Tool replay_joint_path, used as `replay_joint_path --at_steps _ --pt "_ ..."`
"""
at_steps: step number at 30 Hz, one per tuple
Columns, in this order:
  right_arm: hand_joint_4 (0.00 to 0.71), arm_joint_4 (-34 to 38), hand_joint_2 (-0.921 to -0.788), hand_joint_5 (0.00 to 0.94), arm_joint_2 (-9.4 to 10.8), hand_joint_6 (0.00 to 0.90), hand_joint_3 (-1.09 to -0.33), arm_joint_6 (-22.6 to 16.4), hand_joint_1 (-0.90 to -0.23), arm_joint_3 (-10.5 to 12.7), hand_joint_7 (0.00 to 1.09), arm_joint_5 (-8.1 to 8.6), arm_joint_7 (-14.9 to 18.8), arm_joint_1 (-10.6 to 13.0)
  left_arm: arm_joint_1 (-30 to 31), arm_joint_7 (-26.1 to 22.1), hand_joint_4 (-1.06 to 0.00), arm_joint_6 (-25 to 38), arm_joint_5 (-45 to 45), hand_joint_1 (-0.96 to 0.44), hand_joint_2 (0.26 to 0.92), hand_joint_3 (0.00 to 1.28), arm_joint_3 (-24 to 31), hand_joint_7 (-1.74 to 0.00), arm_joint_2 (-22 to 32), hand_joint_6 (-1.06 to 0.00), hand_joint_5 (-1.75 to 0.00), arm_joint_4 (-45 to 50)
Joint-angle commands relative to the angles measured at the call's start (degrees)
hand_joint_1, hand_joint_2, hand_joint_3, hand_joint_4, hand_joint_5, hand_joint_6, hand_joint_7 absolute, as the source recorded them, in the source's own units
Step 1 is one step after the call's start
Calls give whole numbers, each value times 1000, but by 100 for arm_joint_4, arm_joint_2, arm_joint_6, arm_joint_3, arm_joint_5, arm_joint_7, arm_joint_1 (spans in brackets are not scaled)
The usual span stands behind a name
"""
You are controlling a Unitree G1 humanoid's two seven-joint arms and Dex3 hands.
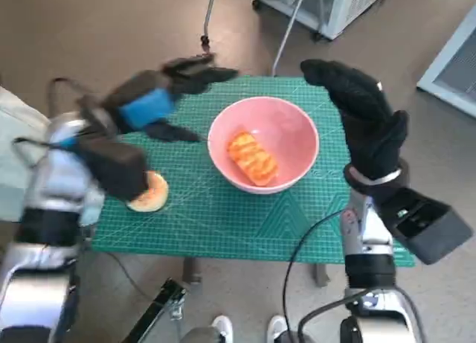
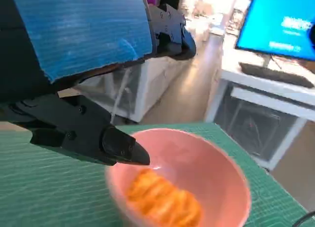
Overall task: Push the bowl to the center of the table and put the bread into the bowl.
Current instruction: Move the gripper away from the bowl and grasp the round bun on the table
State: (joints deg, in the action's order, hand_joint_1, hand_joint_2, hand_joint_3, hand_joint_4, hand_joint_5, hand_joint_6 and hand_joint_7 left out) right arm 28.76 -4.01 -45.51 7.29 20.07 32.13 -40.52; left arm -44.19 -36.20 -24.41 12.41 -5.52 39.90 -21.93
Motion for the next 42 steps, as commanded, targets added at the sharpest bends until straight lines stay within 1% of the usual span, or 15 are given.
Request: replay_joint_path --at_steps 1,6,10,18,27,33,42 --pt "303 2 -921 39 34 8 -790 132 -702 -31 906 54 23 105 594 -152 -231 270 26 -136 834 1 207 -160 507 -323 -2 368" --pt "302 -39 -921 38 60 6 -790 232 -710 -54 908 104 35 122 1109 -174 -208 396 199 -147 833 0 286 -121 886 -313 0 596" --pt "301 -48 -921 38 83 4 -788 309 -718 -64 910 162 62 123 1414 -200 -195 577 292 -144 828 0 282 -106 1074 -312 0 740" --pt "296 -78 -921 37 132 8 -752 492 -729 -74 924 323 159 114 1667 -322 -173 930 398 -121 817 0 186 -77 1152 -313 0 817" --pt "295 -142 -921 38 156 11 -738 619 -742 -65 940 386 230 132 1680 -306 -160 1225 641 -107 817 0 -130 -57 953 -321 0 646" --pt "297 -196 -921 40 161 14 -732 687 -743 -64 947 406 257 152 1547 -155 -156 1236 998 -108 813 8 -492 -46 726 -325 0 207" --pt "297 -314 -921 41 109 13 -730 713 -741 -60 953 341 239 201 1125 196 -160 918 1505 -104 816 7 -1038 -34 334 -325 -3 -1030"
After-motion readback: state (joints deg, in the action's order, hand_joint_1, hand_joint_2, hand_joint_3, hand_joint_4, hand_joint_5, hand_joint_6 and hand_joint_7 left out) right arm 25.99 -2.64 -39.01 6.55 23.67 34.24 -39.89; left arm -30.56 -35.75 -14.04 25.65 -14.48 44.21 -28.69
